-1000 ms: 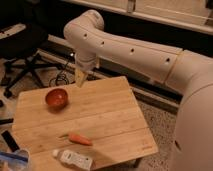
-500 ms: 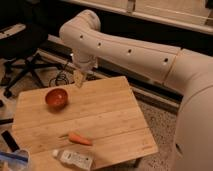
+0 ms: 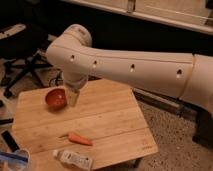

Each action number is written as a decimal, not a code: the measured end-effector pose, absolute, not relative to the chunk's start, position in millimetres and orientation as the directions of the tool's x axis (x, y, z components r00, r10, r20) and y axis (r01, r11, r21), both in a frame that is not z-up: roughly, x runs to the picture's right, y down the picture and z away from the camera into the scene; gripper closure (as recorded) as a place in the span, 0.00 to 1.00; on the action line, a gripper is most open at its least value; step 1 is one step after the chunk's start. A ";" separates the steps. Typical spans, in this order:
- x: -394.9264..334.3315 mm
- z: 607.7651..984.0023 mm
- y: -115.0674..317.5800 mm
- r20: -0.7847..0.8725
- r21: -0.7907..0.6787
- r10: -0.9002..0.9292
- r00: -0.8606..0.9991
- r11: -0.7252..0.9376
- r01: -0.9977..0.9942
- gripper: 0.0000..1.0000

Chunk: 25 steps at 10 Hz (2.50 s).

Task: Stand the bottle upright

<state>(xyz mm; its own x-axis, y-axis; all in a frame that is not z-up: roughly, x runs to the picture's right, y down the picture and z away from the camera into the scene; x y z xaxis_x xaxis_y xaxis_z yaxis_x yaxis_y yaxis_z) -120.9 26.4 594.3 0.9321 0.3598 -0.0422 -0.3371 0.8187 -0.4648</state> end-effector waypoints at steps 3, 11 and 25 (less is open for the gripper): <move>-140.5 595.7 85.4 0.031 -0.569 0.436 0.900 0.748 -0.343 0.20; -133.4 651.6 145.6 0.220 -0.691 0.576 0.787 0.662 -0.291 0.20; -121.1 612.3 239.6 0.235 -0.735 0.398 0.887 0.670 -0.106 0.20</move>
<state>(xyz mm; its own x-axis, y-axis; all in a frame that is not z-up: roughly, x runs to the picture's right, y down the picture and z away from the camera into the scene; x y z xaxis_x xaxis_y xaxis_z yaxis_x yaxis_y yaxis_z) -121.1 239.6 612.3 0.8865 0.3983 0.2354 -0.1056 0.6696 -0.7352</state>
